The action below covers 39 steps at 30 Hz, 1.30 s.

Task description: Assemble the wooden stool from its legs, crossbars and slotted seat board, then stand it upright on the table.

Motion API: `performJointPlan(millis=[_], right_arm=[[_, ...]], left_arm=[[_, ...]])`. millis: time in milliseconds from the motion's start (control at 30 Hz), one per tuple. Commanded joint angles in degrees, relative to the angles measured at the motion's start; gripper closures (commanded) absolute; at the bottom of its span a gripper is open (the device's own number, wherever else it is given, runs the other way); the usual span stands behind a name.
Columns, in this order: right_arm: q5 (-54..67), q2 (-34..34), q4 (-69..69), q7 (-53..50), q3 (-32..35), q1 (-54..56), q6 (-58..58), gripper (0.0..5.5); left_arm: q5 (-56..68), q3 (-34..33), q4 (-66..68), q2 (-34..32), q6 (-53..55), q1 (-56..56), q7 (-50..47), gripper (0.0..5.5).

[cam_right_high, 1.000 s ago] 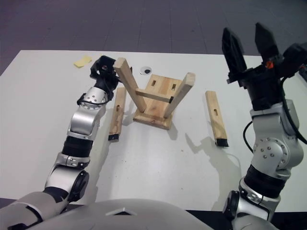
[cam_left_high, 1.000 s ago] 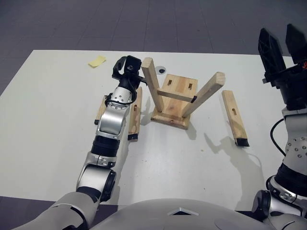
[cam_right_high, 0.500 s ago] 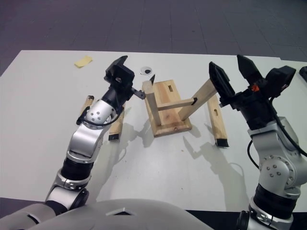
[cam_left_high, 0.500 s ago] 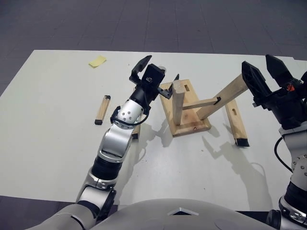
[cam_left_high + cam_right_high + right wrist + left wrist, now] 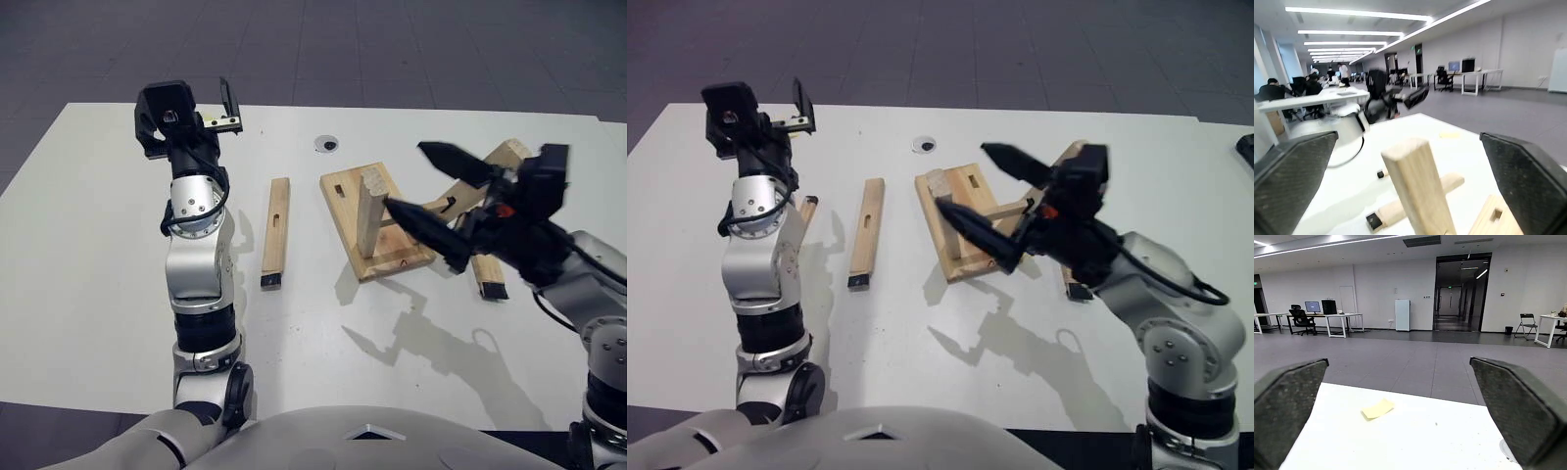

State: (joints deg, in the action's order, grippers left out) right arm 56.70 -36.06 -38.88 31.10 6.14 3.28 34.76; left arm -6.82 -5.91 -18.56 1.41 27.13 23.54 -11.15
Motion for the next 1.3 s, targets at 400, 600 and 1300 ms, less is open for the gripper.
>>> performJointPlan(millis=[400, 600, 1300], right_arm=[[-10.79, 5.75, 2.09, -3.34, -6.17, -1.07, -1.13, 2.16], [-11.02, 5.51, 2.43, -2.04, -6.62, -0.41, -1.04, 3.14], [-18.96, -8.27, 24.77, 29.79, -4.50, 10.32, -9.85, 3.89]], left_arm=[[-0.77, 3.32, 2.23, 0.97, -0.47, -0.38, -0.89, 0.10], [-0.93, 3.51, 2.41, 1.09, -0.19, -0.58, -0.96, 0.10], [-0.06, 11.39, 10.12, -2.66, 8.70, -1.37, 10.85, 0.10]])
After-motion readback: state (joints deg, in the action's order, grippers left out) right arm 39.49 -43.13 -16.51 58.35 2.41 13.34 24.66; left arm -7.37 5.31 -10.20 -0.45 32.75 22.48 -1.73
